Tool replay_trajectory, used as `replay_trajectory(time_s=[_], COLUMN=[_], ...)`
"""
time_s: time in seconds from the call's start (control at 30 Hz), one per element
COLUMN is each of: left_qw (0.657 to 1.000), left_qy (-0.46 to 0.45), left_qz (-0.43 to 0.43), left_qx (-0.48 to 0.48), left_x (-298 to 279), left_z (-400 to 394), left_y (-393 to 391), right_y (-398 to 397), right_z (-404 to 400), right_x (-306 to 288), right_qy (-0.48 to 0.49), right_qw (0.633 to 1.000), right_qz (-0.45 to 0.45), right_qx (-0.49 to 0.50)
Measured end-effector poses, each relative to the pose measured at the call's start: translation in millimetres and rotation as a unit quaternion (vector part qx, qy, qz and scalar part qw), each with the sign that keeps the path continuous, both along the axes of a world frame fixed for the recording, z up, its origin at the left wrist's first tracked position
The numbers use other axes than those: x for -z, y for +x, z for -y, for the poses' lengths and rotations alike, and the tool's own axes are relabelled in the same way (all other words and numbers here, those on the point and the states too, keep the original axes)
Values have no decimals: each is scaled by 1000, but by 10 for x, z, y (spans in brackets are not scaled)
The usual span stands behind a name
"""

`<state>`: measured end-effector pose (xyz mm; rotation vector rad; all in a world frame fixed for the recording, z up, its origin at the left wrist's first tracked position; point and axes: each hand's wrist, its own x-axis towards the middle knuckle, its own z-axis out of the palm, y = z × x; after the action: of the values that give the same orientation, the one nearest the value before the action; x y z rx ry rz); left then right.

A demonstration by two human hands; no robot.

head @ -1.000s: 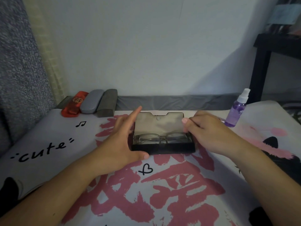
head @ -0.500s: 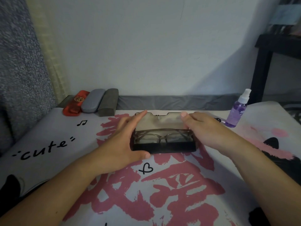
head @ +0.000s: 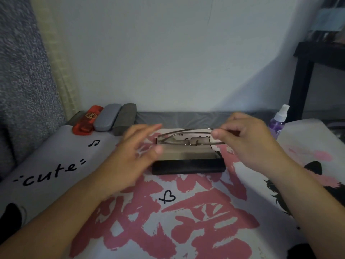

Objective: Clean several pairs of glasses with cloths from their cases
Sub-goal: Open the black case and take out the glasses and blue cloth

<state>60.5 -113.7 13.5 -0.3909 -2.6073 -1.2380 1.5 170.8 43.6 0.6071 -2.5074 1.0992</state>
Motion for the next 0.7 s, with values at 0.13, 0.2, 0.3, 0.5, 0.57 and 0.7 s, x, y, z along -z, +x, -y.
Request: replay_trajectory(time_s=[0.13,0.2,0.3,0.5,0.57,0.7], left_qw=[979,971,958,961,965,968], left_qy=[2,-49,-109,-146,-129,24], left_qz=[-186,-227,-265,-231,-225,-207], left_qx=[-81,-61,-33,-34,-47,-139], left_x=[-103,-64,2,-10,-18,-88], left_z=[-72,-132,-160,-146,-142,-158], left_y=[63,78,57,80,79,93], right_y=[162,193,214,202,195,156], right_z=[65,141,237,275,269,245], right_x=[73,115,163,215,220,238], right_qy=[35,74,108,112,107,70], right_qw=[964,940,914,907,910,928], right_qz=[-264,-333,-388,-403,-398,-365], right_qx=[-6,-25,-45,-44,-40,-3])
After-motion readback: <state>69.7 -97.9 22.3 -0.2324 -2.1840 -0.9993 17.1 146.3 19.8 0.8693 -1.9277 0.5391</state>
